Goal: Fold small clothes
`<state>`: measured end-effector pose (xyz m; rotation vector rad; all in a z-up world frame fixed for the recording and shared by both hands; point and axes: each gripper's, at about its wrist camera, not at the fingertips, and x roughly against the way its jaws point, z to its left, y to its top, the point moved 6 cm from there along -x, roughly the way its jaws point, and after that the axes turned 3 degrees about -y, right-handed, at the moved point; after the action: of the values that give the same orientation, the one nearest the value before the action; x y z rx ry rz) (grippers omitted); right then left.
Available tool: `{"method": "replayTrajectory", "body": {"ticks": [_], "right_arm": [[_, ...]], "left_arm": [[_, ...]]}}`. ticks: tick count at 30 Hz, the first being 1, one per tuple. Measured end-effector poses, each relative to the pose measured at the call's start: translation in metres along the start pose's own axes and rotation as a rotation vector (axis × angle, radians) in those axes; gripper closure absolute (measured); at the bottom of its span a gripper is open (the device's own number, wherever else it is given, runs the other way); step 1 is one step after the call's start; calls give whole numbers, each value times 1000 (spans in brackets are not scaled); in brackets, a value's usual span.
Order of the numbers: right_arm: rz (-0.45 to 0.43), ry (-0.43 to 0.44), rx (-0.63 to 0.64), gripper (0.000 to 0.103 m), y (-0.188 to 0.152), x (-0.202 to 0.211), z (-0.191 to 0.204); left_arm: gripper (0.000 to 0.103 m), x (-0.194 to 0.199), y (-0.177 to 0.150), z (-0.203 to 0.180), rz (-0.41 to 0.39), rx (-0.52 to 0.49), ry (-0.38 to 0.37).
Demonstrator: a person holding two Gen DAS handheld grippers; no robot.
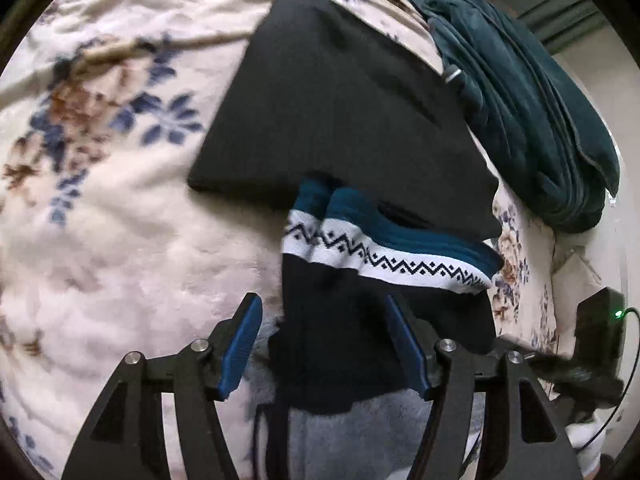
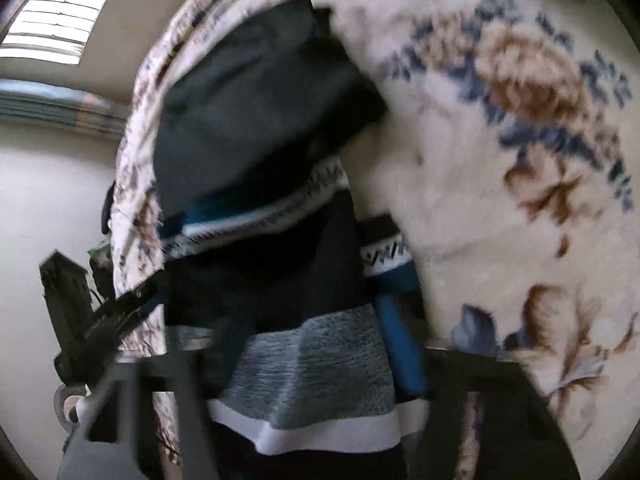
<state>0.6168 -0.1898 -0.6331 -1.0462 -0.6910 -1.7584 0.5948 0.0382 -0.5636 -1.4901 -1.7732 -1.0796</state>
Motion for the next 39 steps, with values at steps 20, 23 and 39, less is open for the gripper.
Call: {"method": "replayTrajectory", "body": {"ticks": [20,23,39], "right_arm": [[25,68,-105,43,-51,41,-43],[92,156,-148,14,-89,30,-64],[203,307,-125,64,-121,-38,-55]], "left_arm": [[39,45,-61,26,27,196,-244],[37,46,-98,29,52,253,-331],[71,26,-144,20,36,132,-316]]}}
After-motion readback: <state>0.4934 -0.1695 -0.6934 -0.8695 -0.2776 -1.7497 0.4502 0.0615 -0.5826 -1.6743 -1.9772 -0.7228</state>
